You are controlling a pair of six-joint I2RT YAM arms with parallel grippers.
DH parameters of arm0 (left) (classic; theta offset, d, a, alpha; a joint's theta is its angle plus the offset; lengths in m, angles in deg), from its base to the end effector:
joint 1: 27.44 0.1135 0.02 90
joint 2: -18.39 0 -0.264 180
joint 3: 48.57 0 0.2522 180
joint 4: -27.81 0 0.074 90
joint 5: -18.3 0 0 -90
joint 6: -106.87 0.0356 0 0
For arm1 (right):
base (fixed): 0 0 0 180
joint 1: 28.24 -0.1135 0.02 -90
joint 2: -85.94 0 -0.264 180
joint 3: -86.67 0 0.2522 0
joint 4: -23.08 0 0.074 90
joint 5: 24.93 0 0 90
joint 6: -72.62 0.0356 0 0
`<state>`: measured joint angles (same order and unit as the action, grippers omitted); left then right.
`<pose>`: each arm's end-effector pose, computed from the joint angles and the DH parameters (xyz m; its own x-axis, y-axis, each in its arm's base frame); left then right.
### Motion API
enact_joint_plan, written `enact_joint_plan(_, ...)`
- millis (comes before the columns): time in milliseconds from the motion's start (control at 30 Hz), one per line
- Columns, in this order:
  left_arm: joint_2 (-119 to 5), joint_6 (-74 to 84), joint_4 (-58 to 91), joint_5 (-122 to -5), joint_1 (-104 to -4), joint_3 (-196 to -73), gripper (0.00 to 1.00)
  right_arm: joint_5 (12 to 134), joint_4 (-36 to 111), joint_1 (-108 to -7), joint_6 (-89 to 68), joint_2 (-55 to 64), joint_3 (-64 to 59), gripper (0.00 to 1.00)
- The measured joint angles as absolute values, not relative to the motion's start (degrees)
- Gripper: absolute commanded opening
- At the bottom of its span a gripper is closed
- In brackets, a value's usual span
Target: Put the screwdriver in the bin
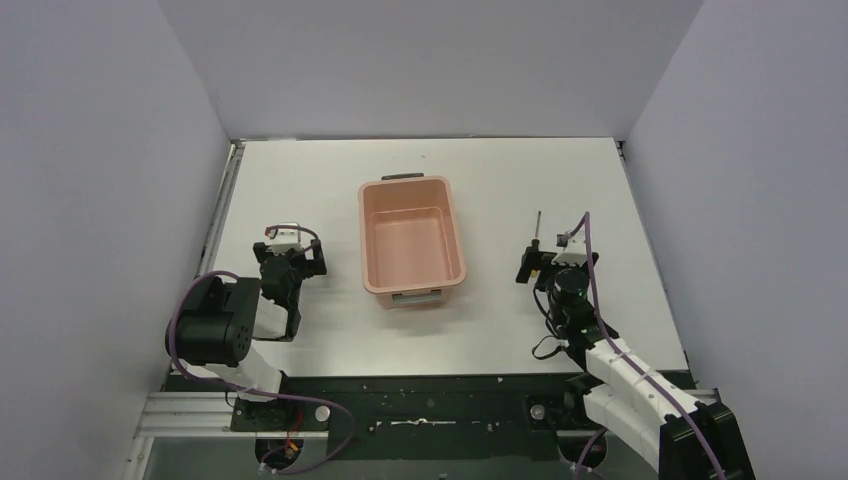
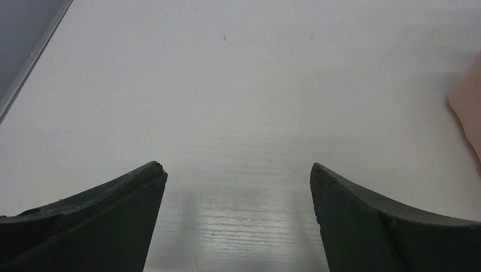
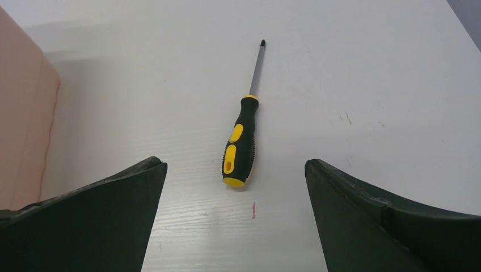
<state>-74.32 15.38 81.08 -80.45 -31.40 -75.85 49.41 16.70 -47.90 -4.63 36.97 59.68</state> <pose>0.2439 -0.0115 0.1248 -0.2080 -0.0114 -0.9781 -0.0855 0.9963 0.0066 0.1773 0.0531 0.1891 -0.2645 0.1312 -0.9554 -0.0213 0.9897 0.1418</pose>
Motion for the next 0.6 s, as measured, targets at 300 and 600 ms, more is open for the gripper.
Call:
enact_joint_plan(300, -74.3, 15.4, 81.1, -80.5, -31.4, -75.9, 0.97, 49.4, 16.7, -47.9, -4.6, 36.8, 59.7, 1.0)
enact_joint_plan(600, -74.3, 15.4, 81.1, -80.5, -31.4, -75.9, 0.97, 47.7, 34.8, -47.9, -1.9, 23.7, 38.6, 1.0)
